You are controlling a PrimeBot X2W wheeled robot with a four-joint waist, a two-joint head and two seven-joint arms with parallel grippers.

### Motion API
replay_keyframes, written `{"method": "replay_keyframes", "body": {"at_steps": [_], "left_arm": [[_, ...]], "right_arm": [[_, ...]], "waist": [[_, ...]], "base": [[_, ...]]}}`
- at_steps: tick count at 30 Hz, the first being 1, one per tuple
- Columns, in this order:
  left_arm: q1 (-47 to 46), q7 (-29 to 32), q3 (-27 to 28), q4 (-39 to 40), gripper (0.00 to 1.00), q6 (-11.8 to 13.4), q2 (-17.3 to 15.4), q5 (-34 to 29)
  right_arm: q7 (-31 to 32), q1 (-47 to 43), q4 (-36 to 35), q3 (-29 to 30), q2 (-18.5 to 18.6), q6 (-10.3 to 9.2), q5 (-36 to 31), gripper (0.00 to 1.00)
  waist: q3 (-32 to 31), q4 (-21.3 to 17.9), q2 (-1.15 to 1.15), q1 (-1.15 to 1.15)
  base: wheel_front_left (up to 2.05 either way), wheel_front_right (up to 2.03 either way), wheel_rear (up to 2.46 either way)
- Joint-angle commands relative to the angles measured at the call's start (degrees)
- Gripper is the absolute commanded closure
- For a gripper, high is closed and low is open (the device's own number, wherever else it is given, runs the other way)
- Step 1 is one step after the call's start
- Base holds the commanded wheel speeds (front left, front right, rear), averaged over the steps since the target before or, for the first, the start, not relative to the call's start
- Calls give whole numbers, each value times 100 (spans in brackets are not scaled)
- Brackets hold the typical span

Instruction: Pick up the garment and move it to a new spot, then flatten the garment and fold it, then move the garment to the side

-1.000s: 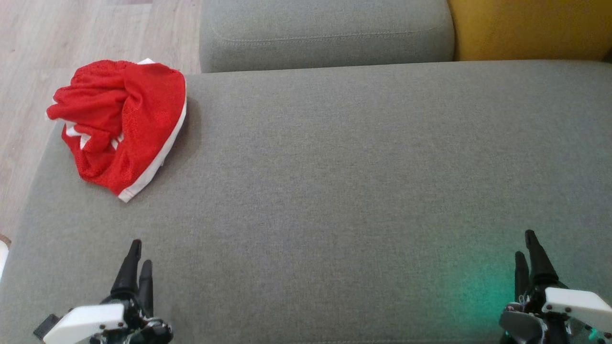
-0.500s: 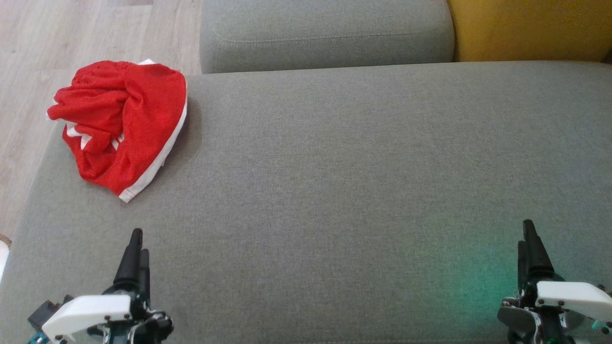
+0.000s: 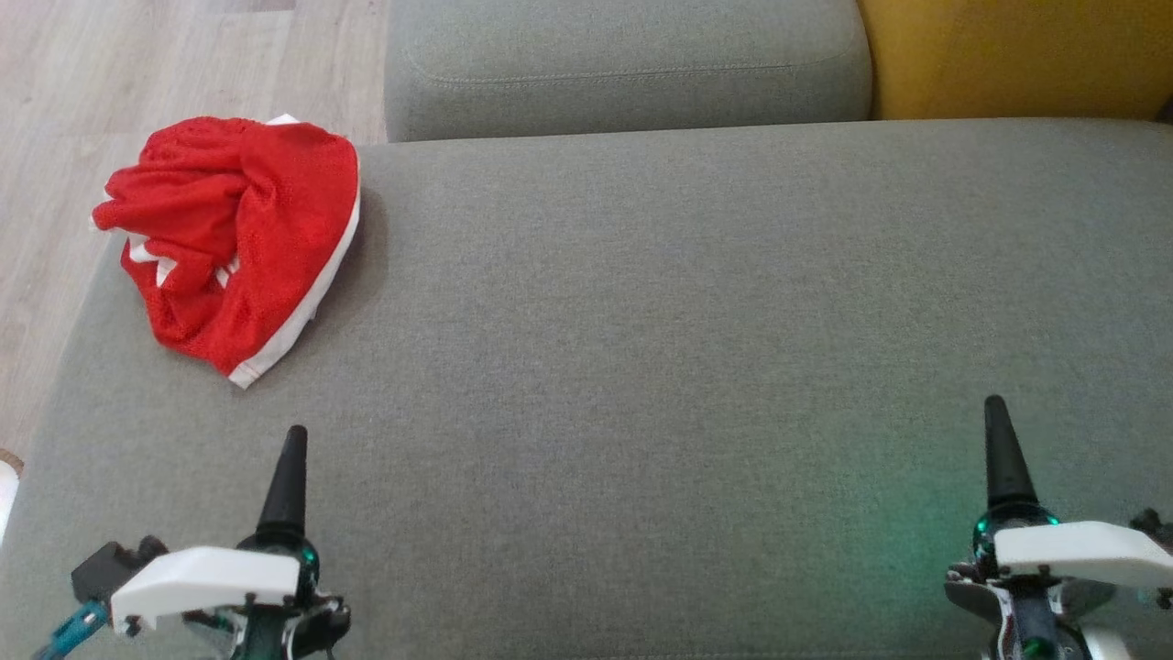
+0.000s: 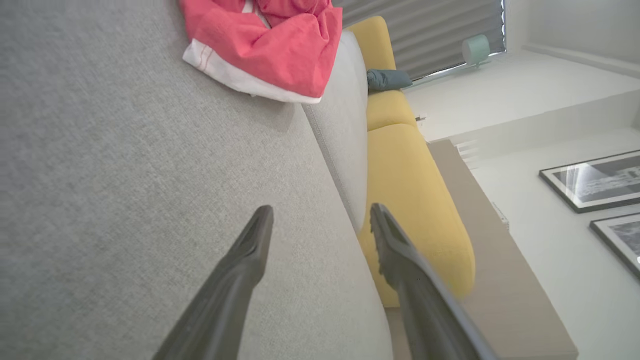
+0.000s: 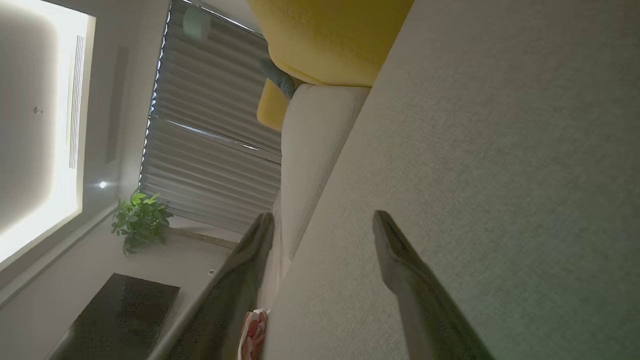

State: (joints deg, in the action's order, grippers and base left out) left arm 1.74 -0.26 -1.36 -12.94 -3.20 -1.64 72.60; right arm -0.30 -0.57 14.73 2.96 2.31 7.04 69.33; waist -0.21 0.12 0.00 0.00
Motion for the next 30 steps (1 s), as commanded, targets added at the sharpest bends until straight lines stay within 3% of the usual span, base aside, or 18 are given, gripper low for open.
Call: {"method": "replay_keyframes", "body": {"at_steps": [1,17,30], "left_arm": [[-239,-79,17,243,0,15,-65,-175],[-231,-364,-311,342,0,155,-77,-2015],[-209,-582,-496,373,0,276,-86,-3136]], "right_arm": [[-67,275,-253,-84,27,15,-177,0],[-354,271,-404,-451,33,21,-1864,0],[-573,289,-405,-694,38,26,-2941,0]], "waist": [[1,1,0,0],[-18,9,0,0],[-49,10,0,0]], "base": [[0,0,0],[0,0,0],[0,0,0]]}}
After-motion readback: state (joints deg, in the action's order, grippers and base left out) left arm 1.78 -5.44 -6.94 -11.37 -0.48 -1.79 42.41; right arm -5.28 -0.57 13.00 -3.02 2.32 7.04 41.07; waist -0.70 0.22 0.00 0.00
